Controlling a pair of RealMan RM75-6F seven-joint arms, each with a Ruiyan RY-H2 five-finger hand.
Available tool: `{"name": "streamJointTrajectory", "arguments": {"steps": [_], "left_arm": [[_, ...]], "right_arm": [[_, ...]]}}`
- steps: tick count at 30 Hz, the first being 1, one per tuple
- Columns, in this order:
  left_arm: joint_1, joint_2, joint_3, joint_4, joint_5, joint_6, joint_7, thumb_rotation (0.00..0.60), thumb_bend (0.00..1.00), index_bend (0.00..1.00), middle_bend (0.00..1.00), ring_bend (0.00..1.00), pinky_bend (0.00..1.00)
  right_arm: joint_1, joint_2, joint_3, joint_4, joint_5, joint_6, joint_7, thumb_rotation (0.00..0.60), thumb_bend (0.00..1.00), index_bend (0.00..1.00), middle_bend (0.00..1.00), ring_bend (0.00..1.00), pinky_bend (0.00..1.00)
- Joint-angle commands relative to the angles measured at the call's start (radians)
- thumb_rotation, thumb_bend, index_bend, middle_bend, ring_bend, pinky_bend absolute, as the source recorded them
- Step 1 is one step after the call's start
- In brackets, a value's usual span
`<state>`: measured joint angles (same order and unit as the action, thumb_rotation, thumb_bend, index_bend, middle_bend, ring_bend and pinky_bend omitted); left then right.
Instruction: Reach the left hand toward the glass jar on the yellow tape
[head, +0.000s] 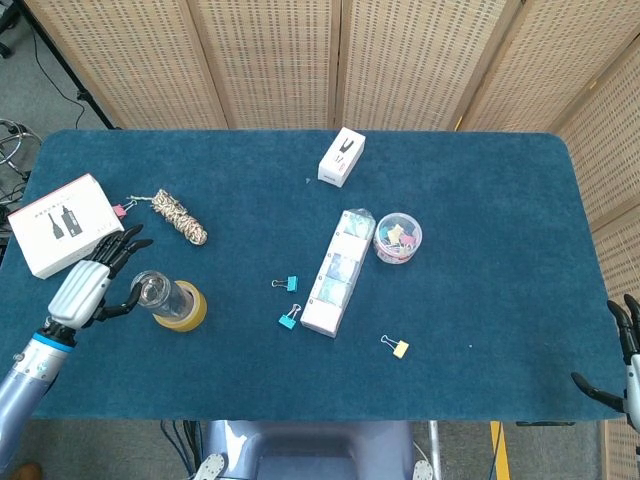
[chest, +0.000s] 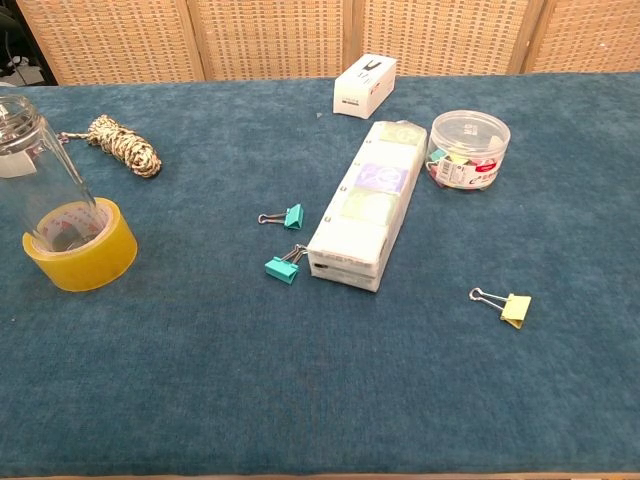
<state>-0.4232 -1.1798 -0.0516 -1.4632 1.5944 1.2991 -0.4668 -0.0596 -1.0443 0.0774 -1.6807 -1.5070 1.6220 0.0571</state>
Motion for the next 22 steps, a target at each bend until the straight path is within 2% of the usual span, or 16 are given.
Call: {"name": "streamJointTrajectory", "arguments": {"steps": [1, 6, 10, 12, 15, 17, 18, 22], "left_arm": [[0.005, 0.006, -0.001, -0.001, 0.003, 0.015, -0.007, 0.600, 0.53, 0.11, 0.00, 0.00, 0.00], [0.026, 0.031, -0.002, -0.009, 0.009, 0.058, -0.018, 0.600, 0.53, 0.08, 0.00, 0.00, 0.00], [0.067, 0.068, 0.006, -0.017, -0.004, 0.102, 0.006, 0.600, 0.50, 0.00, 0.00, 0.00, 0.00], [0.092, 0.078, 0.011, -0.018, -0.022, 0.118, 0.035, 0.600, 0.46, 0.00, 0.00, 0.00, 0.00], [0.138, 0.080, 0.020, -0.013, -0.066, 0.138, 0.106, 0.600, 0.35, 0.00, 0.00, 0.00, 0.00], [0.173, 0.069, 0.023, -0.008, -0.099, 0.159, 0.146, 0.600, 0.19, 0.00, 0.00, 0.00, 0.00], [0.185, 0.066, 0.025, -0.010, -0.110, 0.164, 0.159, 0.600, 0.14, 0.00, 0.00, 0.00, 0.00], [0.234, 0.058, 0.032, -0.022, -0.154, 0.185, 0.231, 0.600, 0.11, 0.00, 0.00, 0.00, 0.00]], "right_arm": [[0.000, 0.000, 0.000, 0.000, 0.000, 0.000, 0.001, 0.600, 0.00, 0.00, 0.00, 0.00, 0.00], [0.001, 0.000, 0.000, 0.000, 0.000, -0.002, 0.000, 0.600, 0.00, 0.00, 0.00, 0.00, 0.00], [0.001, 0.000, 0.000, 0.000, -0.001, -0.002, -0.001, 0.600, 0.00, 0.00, 0.00, 0.00, 0.00], [0.001, -0.001, 0.000, -0.001, -0.001, -0.002, -0.002, 0.600, 0.00, 0.00, 0.00, 0.00, 0.00], [0.001, -0.001, 0.000, -0.001, -0.003, 0.000, -0.005, 0.600, 0.00, 0.00, 0.00, 0.00, 0.00], [0.001, -0.002, 0.000, -0.001, -0.005, 0.003, -0.006, 0.600, 0.00, 0.00, 0.00, 0.00, 0.00], [0.000, -0.002, 0.000, 0.000, -0.006, 0.004, -0.007, 0.600, 0.00, 0.00, 0.00, 0.00, 0.00], [0.000, -0.006, 0.001, 0.004, -0.008, 0.008, -0.023, 0.600, 0.00, 0.00, 0.00, 0.00, 0.00]]}}
